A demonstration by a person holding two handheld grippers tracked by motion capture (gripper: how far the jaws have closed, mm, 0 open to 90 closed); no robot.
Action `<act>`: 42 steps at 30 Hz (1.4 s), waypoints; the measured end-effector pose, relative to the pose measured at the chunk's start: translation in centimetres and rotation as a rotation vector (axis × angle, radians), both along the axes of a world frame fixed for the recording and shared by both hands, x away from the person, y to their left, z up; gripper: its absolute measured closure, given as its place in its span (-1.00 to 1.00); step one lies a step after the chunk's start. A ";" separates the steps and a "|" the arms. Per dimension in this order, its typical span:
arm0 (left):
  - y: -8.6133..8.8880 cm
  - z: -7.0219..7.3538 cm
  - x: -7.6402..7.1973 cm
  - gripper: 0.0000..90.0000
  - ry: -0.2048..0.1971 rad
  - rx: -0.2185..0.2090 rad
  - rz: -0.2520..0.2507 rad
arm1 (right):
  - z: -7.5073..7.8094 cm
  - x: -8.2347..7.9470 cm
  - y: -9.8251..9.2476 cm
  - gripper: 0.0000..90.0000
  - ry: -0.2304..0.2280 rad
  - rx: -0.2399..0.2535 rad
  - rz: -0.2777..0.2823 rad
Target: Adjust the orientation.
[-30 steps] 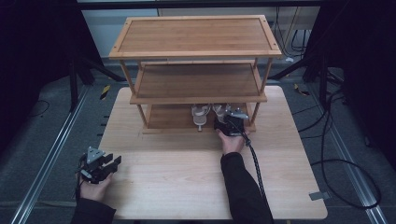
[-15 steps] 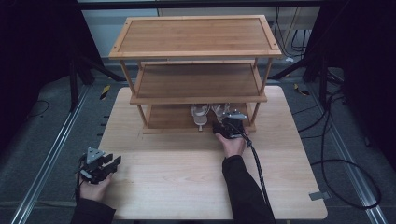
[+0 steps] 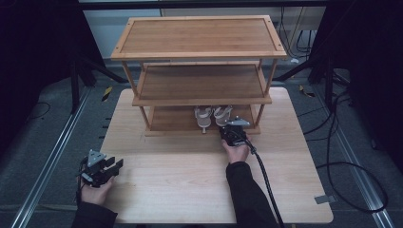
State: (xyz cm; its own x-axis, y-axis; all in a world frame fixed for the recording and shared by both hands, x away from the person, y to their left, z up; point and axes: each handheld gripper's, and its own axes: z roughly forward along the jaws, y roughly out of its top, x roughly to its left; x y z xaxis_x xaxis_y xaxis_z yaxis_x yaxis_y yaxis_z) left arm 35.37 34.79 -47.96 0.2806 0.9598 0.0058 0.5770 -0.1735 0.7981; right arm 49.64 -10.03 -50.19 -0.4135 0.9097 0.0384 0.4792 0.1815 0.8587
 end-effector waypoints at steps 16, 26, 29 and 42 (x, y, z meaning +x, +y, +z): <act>-0.3 0.2 0.1 0.29 -0.008 -0.002 -0.004 | 2.2 -2.1 -1.1 -0.11 -0.042 -0.005 0.012; -0.8 0.2 0.3 0.27 -0.003 0.011 -0.013 | 3.4 -5.5 -4.9 -0.51 -0.038 0.001 0.035; -0.8 0.1 0.2 0.26 0.003 0.015 -0.017 | 3.3 -6.7 -6.0 -0.56 -0.040 -0.025 0.046; -0.6 0.2 -0.1 0.26 -0.006 0.002 -0.020 | 2.2 -11.5 -10.2 -0.64 -0.020 -0.049 0.024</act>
State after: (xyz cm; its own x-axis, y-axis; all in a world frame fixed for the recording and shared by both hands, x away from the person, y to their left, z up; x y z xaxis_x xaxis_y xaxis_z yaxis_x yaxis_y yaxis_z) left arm 35.27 34.15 -47.79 0.2998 0.9539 0.0097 0.5689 -0.1870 0.8008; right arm 38.16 -20.19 -48.01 -0.4357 0.9000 -0.0146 0.4572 0.2353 0.8577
